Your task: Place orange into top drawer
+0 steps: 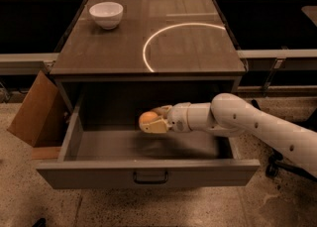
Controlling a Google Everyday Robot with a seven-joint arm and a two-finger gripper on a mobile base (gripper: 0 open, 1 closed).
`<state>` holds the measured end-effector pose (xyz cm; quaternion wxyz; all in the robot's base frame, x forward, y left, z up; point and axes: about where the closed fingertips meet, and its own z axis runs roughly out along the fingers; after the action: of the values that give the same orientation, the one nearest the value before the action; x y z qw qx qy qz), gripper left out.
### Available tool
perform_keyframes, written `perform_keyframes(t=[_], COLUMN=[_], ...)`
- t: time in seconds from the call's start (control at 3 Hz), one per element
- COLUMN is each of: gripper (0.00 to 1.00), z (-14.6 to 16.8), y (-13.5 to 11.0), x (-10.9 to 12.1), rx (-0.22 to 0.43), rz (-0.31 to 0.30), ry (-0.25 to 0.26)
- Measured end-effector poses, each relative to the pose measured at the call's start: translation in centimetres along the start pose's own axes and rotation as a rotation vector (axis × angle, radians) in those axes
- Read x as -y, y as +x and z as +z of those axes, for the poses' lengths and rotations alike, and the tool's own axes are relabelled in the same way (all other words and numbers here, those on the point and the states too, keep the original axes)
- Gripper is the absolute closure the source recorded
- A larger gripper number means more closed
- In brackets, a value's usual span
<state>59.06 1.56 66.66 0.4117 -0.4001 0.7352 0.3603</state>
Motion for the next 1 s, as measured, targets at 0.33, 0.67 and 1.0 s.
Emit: perform_keyframes(t=[0.33, 0.67, 1.0], gripper=[0.15, 0.00, 0.00], z=[0.16, -0.05, -0.09], y=[0.44, 0.88, 0.98], x=[0.78, 1.27, 1.35], rx=[-0.013, -0.040, -0.044], rz=[0.005, 0.005, 0.005], ry=[0.011, 0.022, 0.023])
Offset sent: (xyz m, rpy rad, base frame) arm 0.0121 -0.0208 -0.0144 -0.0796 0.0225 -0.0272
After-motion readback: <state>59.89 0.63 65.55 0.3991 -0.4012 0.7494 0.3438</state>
